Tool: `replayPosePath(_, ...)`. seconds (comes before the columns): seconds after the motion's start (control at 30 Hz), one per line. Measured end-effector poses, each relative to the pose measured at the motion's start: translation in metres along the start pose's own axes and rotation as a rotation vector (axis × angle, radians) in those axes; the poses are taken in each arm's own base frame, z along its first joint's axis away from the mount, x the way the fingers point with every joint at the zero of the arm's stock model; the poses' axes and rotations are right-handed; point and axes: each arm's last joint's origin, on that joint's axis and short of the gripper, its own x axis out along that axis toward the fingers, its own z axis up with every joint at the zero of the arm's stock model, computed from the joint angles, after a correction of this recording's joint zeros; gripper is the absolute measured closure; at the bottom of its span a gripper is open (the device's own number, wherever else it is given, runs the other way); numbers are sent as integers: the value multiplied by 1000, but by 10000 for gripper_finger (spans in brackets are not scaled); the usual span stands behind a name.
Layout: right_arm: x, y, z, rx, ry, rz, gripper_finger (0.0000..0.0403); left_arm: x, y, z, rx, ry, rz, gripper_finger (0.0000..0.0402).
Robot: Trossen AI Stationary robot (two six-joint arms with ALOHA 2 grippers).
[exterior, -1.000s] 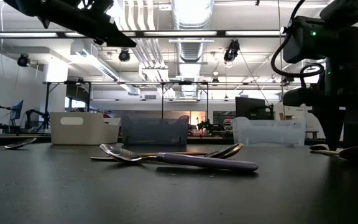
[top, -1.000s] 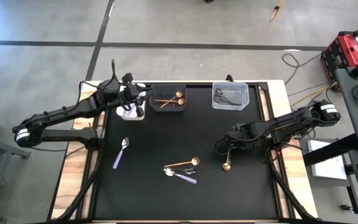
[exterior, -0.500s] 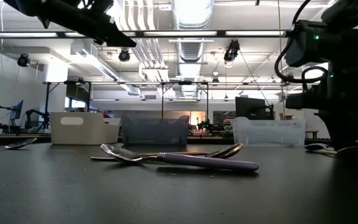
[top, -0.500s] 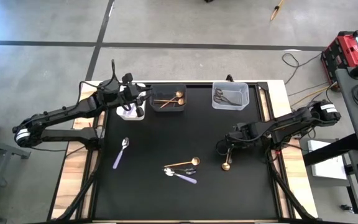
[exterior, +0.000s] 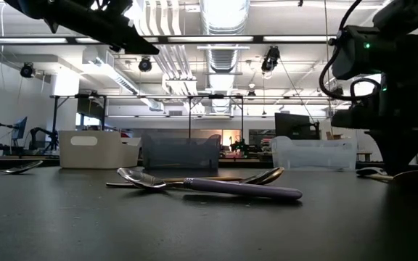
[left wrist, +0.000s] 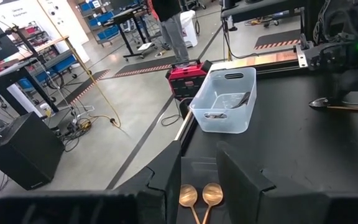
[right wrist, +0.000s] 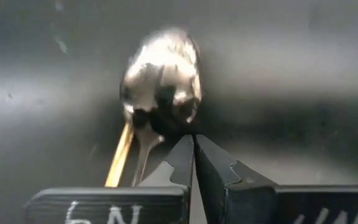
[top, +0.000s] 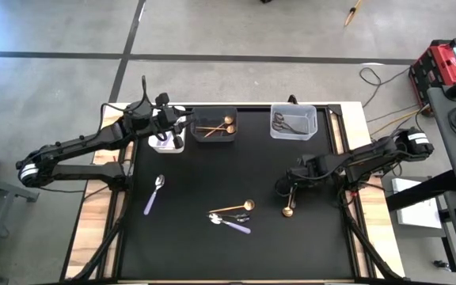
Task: Sort silverware by color (type)
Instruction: Put the black spoon into the transparent bin
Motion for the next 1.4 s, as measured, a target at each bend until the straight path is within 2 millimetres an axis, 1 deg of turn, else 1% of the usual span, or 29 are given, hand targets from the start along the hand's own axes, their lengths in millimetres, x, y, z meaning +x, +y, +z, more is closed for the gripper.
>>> replayPosePath(0.2,-5,2,1,2,-27,18,394,0,0,0,0,-3,1,317)
replayPosePath(0.53,-17,14,3,-8,-24,74,391,0,0,1,0,-7,2,317)
replayPosePath(0.63,-19,17,3,-7,-23,86,374,0,0,1,0,-7,2,317)
replayPosePath(0.77,-20,17,3,17,-22,89,333,0,0,1,0,-7,2,317)
replayPosePath(0.87,-15,17,2,32,-22,64,306,0,0,1,0,-7,2,317)
replayPosePath(0.97,-9,18,1,29,-23,30,296,0,0,1,0,-7,2,317)
replayPosePath(1.3,10,22,-1,5,-33,-70,294,0,0,1,0,-7,2,317)
replayPosePath(1.4,14,22,-2,1,-34,-96,300,0,0,1,0,-7,2,317)
